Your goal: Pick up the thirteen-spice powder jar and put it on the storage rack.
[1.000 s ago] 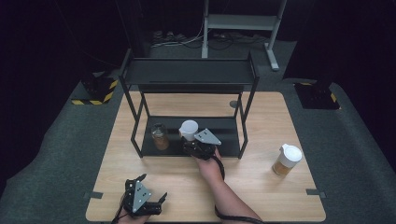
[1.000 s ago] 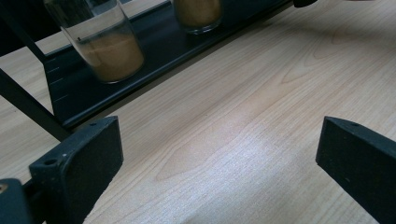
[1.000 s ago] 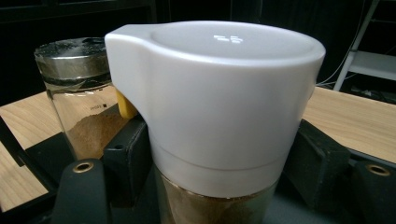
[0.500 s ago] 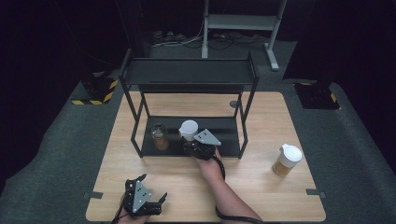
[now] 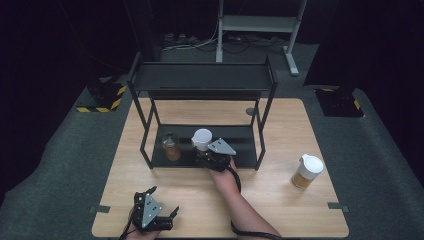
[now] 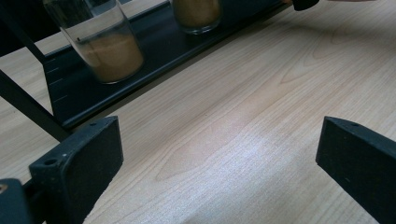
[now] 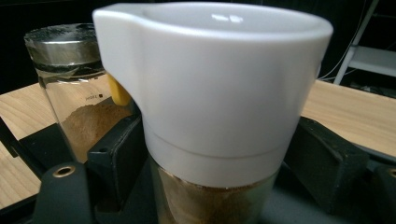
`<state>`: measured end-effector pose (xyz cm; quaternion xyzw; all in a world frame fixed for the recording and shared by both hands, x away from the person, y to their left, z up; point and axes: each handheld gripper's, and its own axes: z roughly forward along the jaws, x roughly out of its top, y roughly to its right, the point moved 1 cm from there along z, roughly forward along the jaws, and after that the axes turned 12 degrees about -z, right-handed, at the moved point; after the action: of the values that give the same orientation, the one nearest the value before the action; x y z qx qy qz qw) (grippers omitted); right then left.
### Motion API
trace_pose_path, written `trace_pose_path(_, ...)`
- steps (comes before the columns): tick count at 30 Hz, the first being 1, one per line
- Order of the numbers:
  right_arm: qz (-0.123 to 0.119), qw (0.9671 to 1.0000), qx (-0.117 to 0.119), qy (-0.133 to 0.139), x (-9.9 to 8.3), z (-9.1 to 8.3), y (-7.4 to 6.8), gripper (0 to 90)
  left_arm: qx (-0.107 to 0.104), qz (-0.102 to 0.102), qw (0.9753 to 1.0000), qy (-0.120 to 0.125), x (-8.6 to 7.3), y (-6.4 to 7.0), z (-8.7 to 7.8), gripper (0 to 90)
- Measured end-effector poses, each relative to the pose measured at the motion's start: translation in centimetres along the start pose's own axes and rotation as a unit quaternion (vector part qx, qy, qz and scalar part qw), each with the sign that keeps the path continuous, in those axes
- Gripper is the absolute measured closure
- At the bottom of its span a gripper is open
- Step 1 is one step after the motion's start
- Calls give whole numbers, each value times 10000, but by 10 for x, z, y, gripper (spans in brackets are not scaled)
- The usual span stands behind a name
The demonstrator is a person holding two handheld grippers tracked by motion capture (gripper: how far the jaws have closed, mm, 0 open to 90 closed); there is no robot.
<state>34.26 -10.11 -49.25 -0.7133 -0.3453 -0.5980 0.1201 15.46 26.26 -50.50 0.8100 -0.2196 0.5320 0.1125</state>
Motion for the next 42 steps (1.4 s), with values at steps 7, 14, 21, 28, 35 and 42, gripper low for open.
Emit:
trace_pose_path(7,43,10000,28,20,2,0,1,211,-11,-9,10000,3,0,-1,0,10)
trace_pose_path(14,53,10000,82,3,3,-2,2,176,-17,-24,10000,2,0,-1,0,10)
trace_pose_path(21,35,10000,77,8,5,-7,3,55,-12,3,10000,-10,0,-1,0,10)
trace_pose_path(28,69,9999,79,36,8,-12,3,5,-13,5,10000,-15,1,-1,0,10)
trace_pose_path(35,56,9999,114,74,10,-21,2,0,-4,30,10000,-29,1,1,0,10)
trace_pose_path(42,36,9998,115,147,11,-32,2,0,0,35,10000,-35,1,1,1,10)
